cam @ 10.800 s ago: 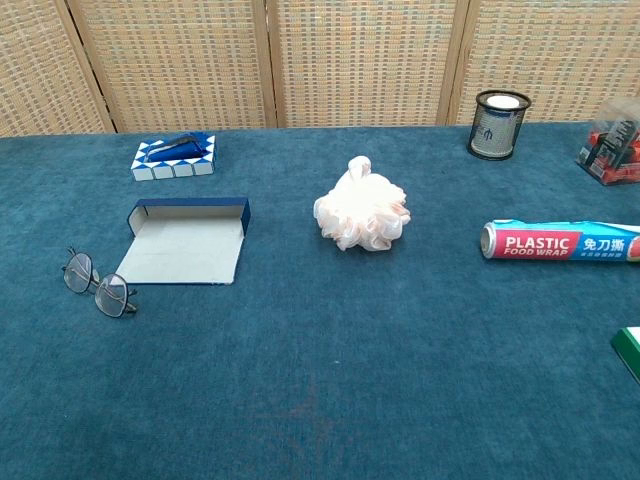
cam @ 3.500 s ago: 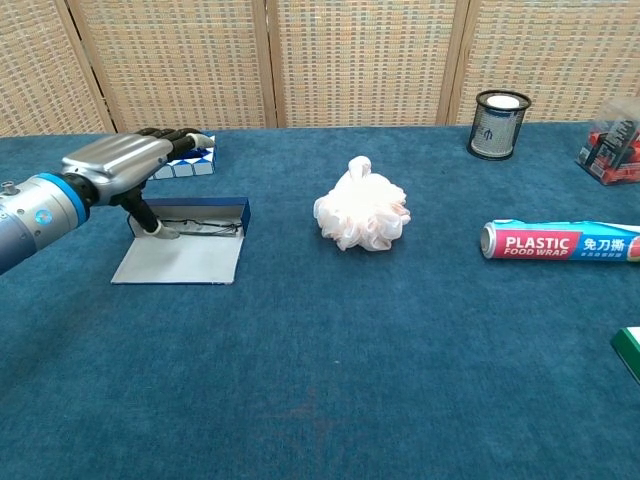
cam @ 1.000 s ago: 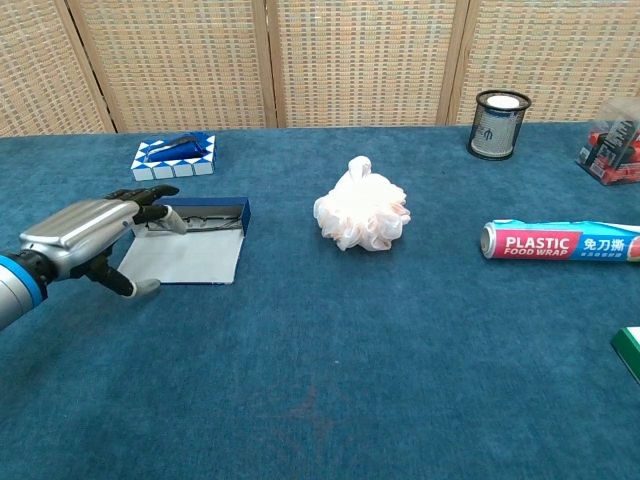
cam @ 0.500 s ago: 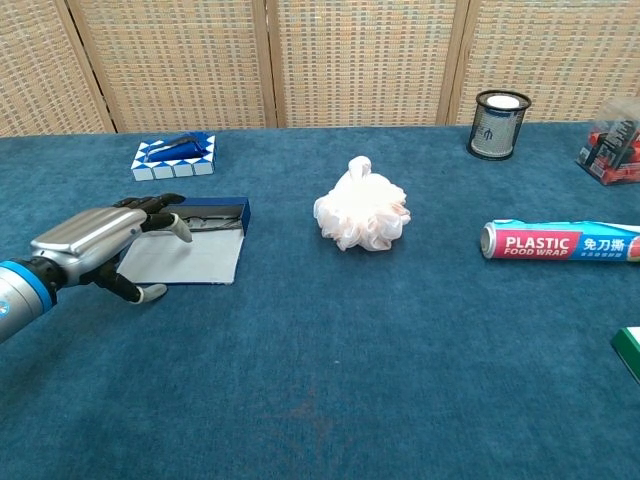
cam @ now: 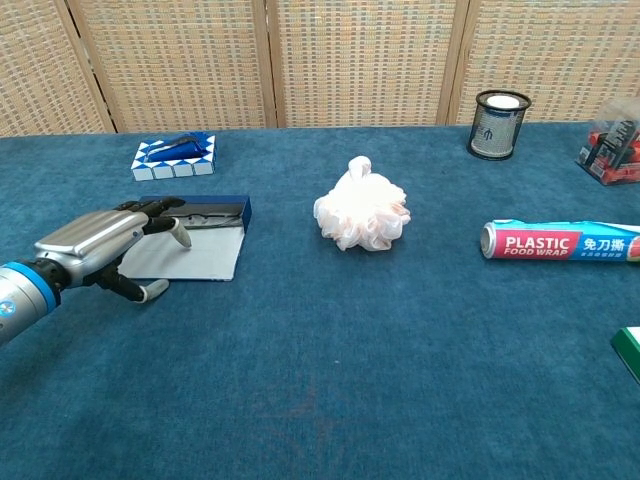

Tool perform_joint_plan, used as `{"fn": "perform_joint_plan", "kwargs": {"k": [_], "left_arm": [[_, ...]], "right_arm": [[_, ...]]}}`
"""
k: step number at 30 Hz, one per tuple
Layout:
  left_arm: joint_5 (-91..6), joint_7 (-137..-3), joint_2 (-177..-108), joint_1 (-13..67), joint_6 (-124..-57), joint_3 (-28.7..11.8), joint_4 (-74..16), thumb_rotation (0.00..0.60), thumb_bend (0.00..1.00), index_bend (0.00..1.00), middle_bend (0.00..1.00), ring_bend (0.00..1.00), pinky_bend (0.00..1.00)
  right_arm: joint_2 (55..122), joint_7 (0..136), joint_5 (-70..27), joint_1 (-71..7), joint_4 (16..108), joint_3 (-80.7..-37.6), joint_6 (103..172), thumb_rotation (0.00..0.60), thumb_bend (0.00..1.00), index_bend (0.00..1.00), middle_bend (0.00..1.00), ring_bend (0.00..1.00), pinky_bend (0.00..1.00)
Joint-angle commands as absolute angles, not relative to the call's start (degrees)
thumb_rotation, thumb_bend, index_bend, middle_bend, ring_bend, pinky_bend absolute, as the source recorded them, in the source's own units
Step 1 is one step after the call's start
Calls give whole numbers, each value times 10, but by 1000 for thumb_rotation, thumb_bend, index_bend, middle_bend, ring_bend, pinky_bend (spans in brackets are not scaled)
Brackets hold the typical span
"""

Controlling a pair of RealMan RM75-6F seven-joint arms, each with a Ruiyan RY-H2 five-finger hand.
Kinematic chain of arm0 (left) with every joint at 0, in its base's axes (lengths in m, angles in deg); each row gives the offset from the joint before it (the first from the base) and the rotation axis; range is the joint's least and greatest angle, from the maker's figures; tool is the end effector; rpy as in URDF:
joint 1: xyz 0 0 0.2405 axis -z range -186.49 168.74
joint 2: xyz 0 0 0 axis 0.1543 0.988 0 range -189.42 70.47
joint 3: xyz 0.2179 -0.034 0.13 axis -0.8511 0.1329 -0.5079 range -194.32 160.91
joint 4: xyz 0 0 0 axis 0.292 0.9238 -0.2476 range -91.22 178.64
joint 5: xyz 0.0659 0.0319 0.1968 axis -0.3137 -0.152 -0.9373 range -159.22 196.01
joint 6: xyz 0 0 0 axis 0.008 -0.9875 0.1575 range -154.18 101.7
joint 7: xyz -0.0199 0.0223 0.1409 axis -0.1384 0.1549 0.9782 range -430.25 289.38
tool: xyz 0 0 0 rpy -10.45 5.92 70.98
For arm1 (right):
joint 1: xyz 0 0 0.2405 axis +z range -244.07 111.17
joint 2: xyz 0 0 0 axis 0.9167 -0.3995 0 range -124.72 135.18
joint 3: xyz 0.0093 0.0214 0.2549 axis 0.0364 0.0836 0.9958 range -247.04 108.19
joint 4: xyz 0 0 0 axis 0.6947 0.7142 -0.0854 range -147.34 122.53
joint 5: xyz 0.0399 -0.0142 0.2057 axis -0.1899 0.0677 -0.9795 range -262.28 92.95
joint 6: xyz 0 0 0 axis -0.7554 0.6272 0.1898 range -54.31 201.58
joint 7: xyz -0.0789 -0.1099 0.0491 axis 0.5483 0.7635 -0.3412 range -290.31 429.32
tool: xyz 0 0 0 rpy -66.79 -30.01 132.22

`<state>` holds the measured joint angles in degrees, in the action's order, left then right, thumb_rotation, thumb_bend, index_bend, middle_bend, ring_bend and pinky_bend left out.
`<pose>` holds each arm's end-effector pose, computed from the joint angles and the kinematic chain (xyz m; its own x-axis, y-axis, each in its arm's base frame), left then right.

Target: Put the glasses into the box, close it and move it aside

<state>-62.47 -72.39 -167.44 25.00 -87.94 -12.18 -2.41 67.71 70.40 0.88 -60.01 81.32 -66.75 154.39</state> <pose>-0.2431 0.3313 -0.0699 0.4548 0.1823 0.8717 0.8679 -0.3103 -0.3880 -0.3088 -0.1882 0.1560 0.4144 -0.0694 0.9075 -0.9101 -0.0295 0.4133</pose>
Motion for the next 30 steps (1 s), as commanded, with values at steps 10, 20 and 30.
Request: {"fn": "perform_joint_plan", "kwargs": {"k": [10,20,30], "left_arm": [[-625,-726,-1675,254,-875,-116,-22,600,522,321,0,0,0],[-609,-723,-1663,269,-860,-90,-30,600,536,341,0,0,0],[-567,-707,-1654,305,-802,-52,-33,600,535,349,0,0,0]], "right_arm": [[677,702,9,-600,813,-668,1543,600,0,0,7,0,0],[676,701,10,-600,813,-668,1543,600,0,0,7,0,0],[676,703,10,-599,813,-668,1543,600,0,0,17,0,0]]}}
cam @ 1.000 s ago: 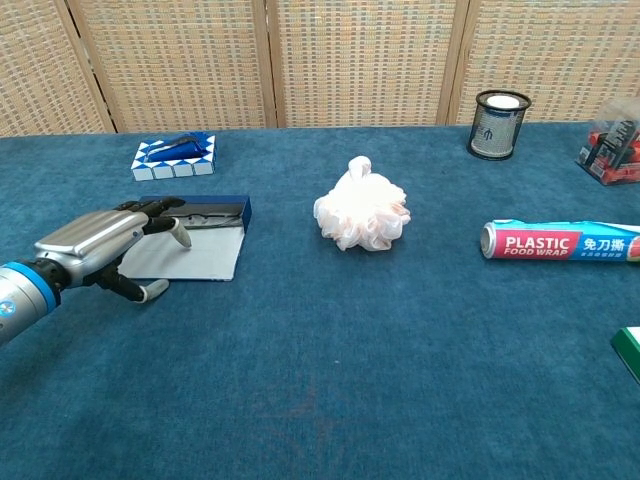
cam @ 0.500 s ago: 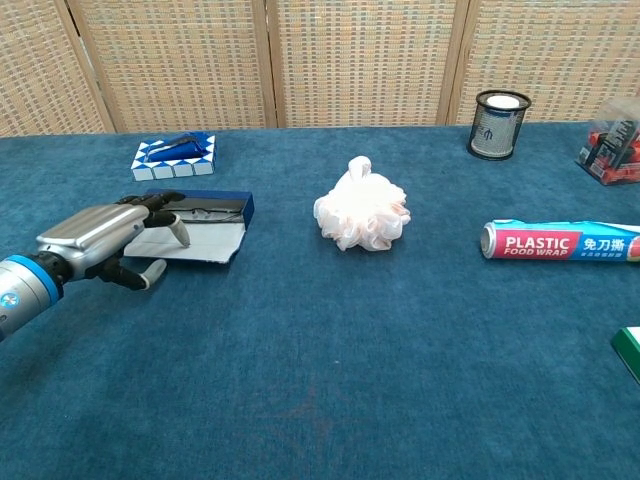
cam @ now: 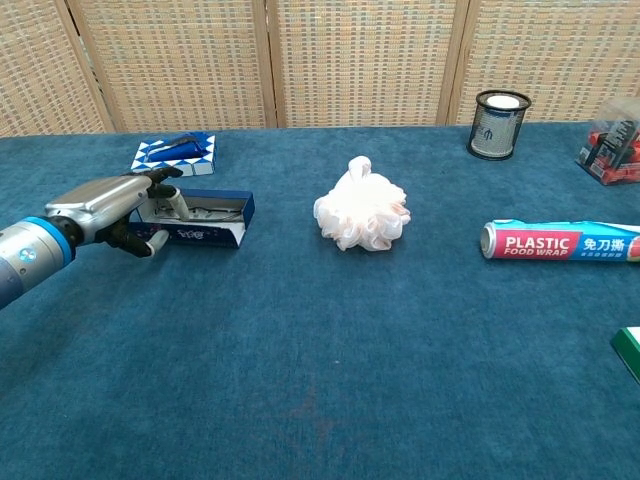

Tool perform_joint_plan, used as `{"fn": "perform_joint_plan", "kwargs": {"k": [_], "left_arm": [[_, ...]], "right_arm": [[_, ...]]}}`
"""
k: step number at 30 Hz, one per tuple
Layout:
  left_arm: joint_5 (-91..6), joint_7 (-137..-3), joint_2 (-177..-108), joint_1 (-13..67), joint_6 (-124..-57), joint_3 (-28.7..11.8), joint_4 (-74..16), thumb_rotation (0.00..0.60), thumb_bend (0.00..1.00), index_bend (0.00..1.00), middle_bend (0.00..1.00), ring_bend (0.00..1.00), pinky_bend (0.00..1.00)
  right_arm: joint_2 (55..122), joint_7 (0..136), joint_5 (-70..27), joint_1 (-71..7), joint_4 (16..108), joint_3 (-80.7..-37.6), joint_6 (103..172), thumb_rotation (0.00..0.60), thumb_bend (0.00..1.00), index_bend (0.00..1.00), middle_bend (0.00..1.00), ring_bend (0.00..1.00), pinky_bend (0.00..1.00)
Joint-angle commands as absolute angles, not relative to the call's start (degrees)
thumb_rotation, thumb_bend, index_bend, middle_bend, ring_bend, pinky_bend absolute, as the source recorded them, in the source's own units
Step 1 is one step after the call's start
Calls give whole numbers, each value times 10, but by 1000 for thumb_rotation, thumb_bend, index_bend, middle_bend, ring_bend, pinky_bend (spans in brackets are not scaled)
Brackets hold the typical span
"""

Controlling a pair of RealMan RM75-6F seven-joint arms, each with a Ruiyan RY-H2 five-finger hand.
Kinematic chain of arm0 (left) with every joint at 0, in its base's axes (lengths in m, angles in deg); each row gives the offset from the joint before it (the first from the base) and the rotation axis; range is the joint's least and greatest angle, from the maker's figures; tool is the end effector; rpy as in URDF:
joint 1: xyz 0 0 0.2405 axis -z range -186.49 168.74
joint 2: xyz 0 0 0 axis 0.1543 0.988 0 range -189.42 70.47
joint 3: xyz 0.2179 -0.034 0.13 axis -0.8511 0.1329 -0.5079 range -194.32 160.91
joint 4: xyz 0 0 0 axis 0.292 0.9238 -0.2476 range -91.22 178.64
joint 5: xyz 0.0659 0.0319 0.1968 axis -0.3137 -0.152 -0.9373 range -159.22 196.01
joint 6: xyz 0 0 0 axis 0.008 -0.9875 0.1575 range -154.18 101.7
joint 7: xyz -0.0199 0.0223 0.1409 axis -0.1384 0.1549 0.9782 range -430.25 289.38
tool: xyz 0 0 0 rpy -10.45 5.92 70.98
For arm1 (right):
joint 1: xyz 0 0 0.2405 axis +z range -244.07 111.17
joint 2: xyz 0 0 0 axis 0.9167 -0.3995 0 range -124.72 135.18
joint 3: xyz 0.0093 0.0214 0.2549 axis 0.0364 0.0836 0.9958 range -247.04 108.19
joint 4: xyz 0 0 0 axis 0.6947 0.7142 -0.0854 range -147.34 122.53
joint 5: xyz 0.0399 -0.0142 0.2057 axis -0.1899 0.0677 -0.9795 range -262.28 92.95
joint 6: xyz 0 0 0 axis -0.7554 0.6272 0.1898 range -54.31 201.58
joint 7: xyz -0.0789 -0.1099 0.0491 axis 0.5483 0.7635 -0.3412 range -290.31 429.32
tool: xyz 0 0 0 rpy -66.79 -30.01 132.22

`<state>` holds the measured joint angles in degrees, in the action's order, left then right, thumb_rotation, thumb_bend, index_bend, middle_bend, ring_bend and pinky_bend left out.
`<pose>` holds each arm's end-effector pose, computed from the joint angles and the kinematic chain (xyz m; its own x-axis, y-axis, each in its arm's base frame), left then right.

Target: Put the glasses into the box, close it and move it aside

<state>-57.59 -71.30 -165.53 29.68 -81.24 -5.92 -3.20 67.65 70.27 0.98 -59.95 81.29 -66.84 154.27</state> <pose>-0.2289 0.3728 -0.0540 0.4209 0.1906 0.8869 0.8955 -0.2430 -0.3728 -0.3089 -0.1881 0.1558 0.4141 -0.0725 0.9073 -0.9102 -0.0319 0.4129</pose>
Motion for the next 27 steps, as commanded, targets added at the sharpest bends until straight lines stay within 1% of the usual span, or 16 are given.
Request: {"fn": "perform_joint_plan", "kwargs": {"k": [1,5,6,8,10,13,16,20,27], "left_arm": [[-564,-704,-1654,308,-798,-49,-33,600,535,352,0,0,0],[-553,-694,-1654,315,-787,-44,-35,600,534,383,0,0,0],[-552,-693,-1654,315,-787,-43,-36,600,533,405,0,0,0],[-552,-693,-1653,313,-788,-45,-40,600,532,472,0,0,0],[-553,-695,-1651,310,-790,-49,-45,600,532,579,0,0,0],[-558,-697,-1646,305,-796,-55,-52,600,532,670,0,0,0],[-562,-697,-1639,299,-805,-61,-62,600,532,701,0,0,0],[-571,-689,-1618,287,-819,-73,-92,600,532,709,0,0,0],[-584,-641,-1542,254,-845,-104,-208,600,533,717,0,0,0]], "right_arm": [[677,703,10,-599,813,-668,1543,600,0,0,17,0,0],[676,701,10,-599,813,-668,1543,600,0,0,17,0,0],[676,701,10,-599,813,-668,1542,600,0,0,17,0,0],[676,699,10,-599,813,-669,1542,600,0,0,17,0,0],[676,698,10,-599,813,-669,1541,600,0,0,17,0,0],[675,696,11,-599,812,-669,1541,600,0,0,17,0,0],[676,695,12,-599,812,-669,1542,600,0,0,17,0,0],[676,695,12,-599,812,-669,1542,600,0,0,17,0,0],[676,695,12,-599,812,-669,1543,600,0,0,17,0,0]]}}
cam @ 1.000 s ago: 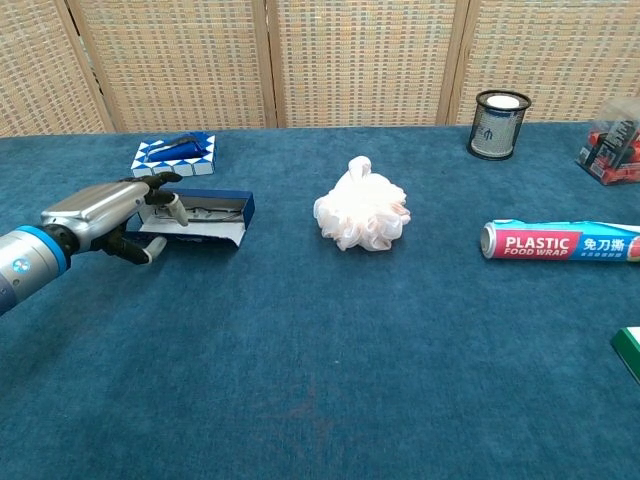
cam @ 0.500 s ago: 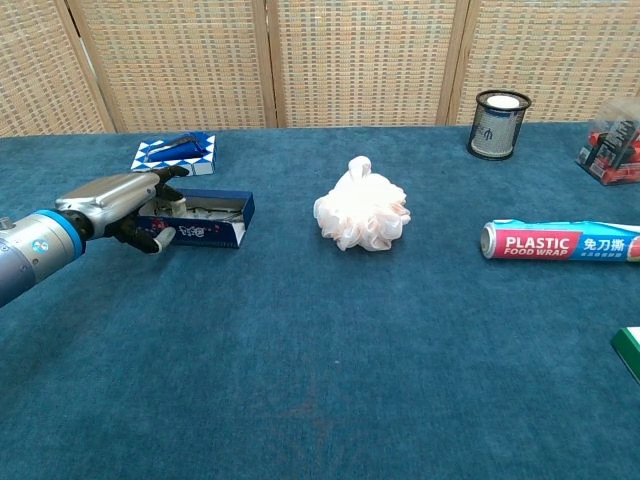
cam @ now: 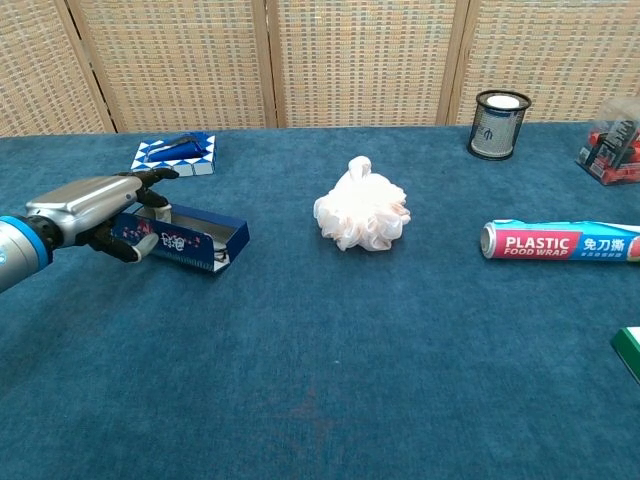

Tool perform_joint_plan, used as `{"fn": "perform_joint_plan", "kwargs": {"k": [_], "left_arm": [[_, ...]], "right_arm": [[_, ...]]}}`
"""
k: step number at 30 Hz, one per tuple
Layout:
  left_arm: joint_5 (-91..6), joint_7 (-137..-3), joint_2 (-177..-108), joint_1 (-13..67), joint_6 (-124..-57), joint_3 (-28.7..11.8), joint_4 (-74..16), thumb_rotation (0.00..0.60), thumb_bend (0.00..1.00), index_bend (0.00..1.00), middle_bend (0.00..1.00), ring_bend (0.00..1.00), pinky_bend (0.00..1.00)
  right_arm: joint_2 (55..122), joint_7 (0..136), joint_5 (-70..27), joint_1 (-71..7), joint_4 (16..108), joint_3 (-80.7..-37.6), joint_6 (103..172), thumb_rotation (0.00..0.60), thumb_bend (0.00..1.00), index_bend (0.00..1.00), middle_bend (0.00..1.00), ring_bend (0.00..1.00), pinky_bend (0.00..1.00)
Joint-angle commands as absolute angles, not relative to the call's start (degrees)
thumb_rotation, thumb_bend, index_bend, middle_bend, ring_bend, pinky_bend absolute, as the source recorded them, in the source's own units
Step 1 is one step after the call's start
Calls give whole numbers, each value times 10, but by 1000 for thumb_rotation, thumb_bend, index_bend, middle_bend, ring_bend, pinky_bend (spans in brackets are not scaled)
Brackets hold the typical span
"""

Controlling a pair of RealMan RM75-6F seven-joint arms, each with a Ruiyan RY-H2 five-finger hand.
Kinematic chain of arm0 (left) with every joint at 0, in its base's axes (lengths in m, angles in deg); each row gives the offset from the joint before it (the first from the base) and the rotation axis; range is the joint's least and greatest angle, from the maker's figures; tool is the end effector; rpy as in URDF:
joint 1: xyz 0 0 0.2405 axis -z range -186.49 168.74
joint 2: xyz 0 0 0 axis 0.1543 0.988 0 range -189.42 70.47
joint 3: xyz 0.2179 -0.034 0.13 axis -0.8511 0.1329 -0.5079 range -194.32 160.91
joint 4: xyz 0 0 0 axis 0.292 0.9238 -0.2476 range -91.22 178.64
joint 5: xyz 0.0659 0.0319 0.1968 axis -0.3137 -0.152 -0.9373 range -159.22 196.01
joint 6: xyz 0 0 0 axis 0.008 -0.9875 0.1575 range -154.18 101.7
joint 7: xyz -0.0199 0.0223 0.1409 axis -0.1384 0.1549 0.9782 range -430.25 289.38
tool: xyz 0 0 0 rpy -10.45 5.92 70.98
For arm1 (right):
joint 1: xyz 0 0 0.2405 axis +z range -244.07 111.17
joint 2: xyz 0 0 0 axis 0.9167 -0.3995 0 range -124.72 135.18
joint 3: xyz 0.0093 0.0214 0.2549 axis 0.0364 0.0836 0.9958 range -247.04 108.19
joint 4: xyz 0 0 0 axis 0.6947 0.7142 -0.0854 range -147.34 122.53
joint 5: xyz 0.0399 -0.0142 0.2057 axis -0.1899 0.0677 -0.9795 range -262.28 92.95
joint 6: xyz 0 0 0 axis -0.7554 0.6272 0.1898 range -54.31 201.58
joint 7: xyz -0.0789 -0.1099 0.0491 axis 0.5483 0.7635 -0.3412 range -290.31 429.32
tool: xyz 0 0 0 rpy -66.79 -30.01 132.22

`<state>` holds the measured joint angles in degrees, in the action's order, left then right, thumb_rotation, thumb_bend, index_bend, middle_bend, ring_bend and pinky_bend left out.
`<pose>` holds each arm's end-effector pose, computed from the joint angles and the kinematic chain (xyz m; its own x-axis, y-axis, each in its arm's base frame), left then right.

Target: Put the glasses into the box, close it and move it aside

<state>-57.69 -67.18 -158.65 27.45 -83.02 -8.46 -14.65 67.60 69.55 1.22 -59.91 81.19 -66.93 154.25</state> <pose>-0.2284 0.3527 -0.0372 0.4466 0.2068 0.8705 0.8779 -0.2893 -0.3816 -0.3088 -0.1880 0.1557 0.4058 -0.0742 0.9109 -0.9140 -0.0355 0.4043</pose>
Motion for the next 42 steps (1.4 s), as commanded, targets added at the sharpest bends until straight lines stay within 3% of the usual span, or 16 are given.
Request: {"fn": "perform_joint_plan", "kwargs": {"k": [1,7,14,35,38,40,42], "left_arm": [[-588,-635,-1526,249,-850,-109,-230,600,533,719,0,0,0],[-599,-606,-1442,219,-870,-139,-333,600,531,720,0,0,0],[-561,-579,-1341,218,-819,-157,-450,600,525,720,0,0,0],[-493,-570,-1423,261,-770,-118,-369,600,526,719,0,0,0],[-489,-565,-1431,264,-768,-118,-361,600,514,585,0,0,0],[-485,-566,-1438,265,-767,-117,-354,600,493,270,0,0,0],[-487,-572,-1443,265,-770,-115,-349,600,472,56,0,0,0]], "right_arm": [[676,695,12,-599,812,-669,1543,600,0,0,17,0,0],[676,694,13,-599,812,-670,1543,600,0,0,17,0,0],[676,696,13,-599,813,-670,1543,600,0,0,17,0,0],[674,695,12,-599,814,-670,1540,600,0,0,17,0,0],[674,695,11,-599,814,-670,1540,600,0,0,28,0,0],[674,694,12,-599,814,-670,1540,600,0,0,41,0,0],[674,694,12,-599,814,-670,1540,600,0,0,43,0,0]]}}
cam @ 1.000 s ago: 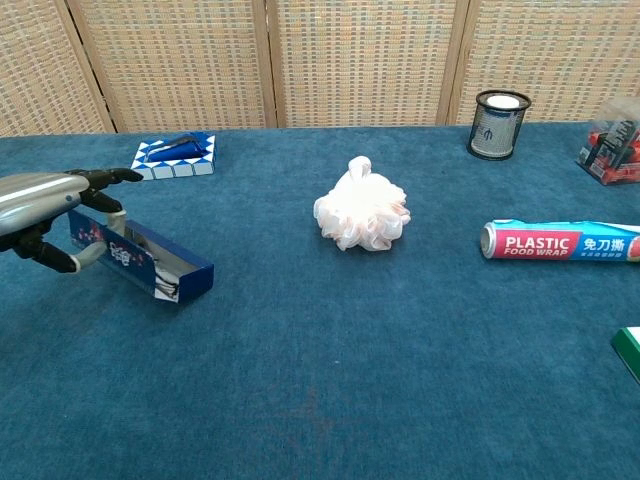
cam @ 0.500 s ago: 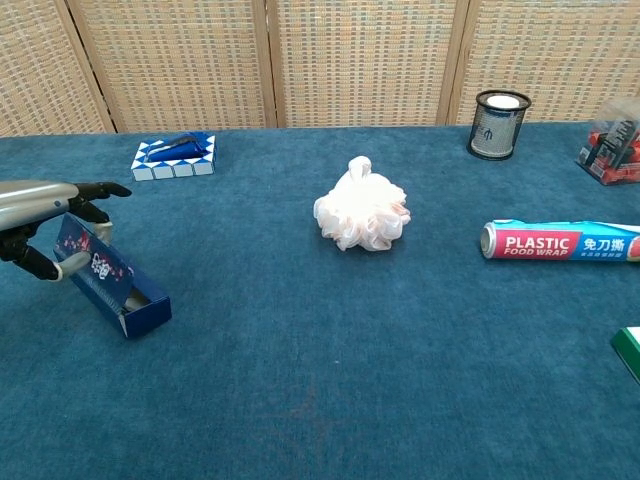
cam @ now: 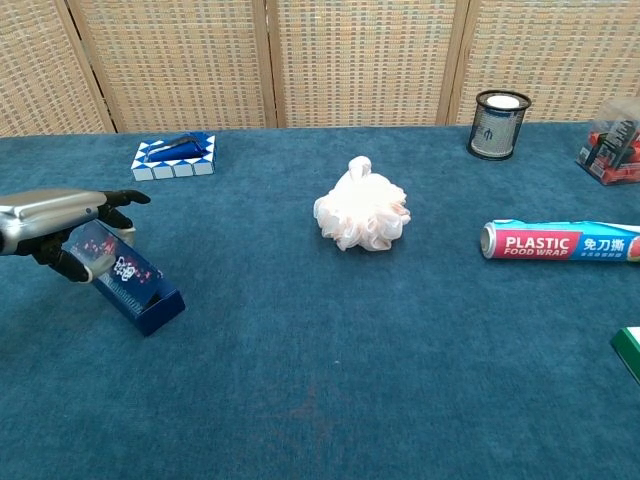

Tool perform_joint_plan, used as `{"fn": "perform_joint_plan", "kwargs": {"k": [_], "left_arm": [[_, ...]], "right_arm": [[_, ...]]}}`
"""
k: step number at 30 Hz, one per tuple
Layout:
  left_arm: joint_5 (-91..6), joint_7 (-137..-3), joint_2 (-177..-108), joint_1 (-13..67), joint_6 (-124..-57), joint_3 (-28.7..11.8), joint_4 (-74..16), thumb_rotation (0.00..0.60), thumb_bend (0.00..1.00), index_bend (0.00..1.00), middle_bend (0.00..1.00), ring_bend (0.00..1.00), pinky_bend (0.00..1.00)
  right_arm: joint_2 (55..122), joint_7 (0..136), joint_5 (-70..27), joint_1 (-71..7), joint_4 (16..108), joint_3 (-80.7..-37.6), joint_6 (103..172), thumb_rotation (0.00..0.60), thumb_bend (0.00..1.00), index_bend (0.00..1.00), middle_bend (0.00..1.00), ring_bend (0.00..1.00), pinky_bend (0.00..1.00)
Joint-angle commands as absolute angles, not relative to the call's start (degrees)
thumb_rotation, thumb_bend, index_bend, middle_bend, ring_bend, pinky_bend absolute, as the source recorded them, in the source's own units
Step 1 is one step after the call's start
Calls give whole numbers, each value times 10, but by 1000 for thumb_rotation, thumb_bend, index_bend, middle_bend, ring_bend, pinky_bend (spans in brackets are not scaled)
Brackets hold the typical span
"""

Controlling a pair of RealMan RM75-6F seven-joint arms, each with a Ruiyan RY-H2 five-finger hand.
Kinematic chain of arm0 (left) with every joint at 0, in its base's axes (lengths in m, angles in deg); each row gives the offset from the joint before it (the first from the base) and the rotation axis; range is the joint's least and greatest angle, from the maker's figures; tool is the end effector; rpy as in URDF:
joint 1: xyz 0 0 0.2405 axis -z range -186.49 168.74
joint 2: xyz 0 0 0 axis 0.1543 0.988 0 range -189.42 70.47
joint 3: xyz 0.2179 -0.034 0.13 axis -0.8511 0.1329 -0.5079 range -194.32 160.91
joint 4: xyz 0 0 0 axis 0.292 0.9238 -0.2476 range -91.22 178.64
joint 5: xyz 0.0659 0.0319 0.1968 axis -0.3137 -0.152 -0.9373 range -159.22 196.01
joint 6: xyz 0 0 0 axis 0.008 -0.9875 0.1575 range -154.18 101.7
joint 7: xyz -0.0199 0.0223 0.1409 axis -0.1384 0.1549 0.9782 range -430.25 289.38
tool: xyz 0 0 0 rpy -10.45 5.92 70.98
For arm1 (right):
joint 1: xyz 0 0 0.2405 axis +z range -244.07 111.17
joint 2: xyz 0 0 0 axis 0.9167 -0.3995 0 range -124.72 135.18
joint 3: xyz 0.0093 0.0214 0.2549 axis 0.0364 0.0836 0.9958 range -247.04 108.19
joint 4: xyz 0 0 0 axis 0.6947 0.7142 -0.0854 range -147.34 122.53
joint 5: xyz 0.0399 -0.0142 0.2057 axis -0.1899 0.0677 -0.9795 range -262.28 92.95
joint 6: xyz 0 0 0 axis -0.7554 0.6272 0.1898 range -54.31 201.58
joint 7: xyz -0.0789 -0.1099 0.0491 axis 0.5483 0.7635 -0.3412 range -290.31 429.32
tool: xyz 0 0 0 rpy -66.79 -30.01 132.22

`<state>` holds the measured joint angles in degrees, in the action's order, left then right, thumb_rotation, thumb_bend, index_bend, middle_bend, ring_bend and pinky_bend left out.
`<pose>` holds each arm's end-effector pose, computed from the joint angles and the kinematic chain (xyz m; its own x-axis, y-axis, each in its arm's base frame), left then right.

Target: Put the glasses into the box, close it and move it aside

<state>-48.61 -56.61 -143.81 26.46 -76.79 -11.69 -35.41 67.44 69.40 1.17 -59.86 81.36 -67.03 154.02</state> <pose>-0.2375 0.3243 -0.0008 0.5057 0.3696 0.7795 0.8606 -0.2790 -0.4260 -0.3088 -0.1878 0.1556 0.4033 -0.0797 0.9116 -0.9151 -0.0352 0.4018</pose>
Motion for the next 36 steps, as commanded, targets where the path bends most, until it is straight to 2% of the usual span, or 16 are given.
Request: {"fn": "perform_joint_plan", "kwargs": {"k": [1,10,15,19,23,30,36], "left_arm": [[-489,-578,-1445,264,-772,-114,-347,600,457,3,0,0,0],[-537,-643,-1439,258,-808,-105,-342,600,363,0,0,0,0],[-565,-668,-1407,255,-827,-102,-367,600,321,0,0,0,0],[-587,-673,-1362,268,-783,-126,-400,600,239,0,0,0,0],[-582,-640,-1346,286,-729,-145,-401,600,212,0,0,0,0],[-538,-576,-1376,312,-682,-151,-374,600,214,0,0,0,0],[-526,-547,-1410,318,-690,-148,-347,600,233,0,1,0,6]], "right_arm": [[674,694,12,-598,814,-670,1540,600,0,0,44,0,0],[674,693,11,-598,814,-670,1539,600,0,0,50,0,0],[674,694,11,-598,815,-670,1539,600,0,0,51,0,0],[673,696,10,-598,815,-671,1538,600,0,0,51,0,0],[673,697,10,-598,816,-671,1539,600,0,0,51,0,0],[673,696,9,-598,816,-670,1538,600,0,0,51,0,0],[672,694,10,-598,816,-671,1537,600,0,0,51,0,0]]}}
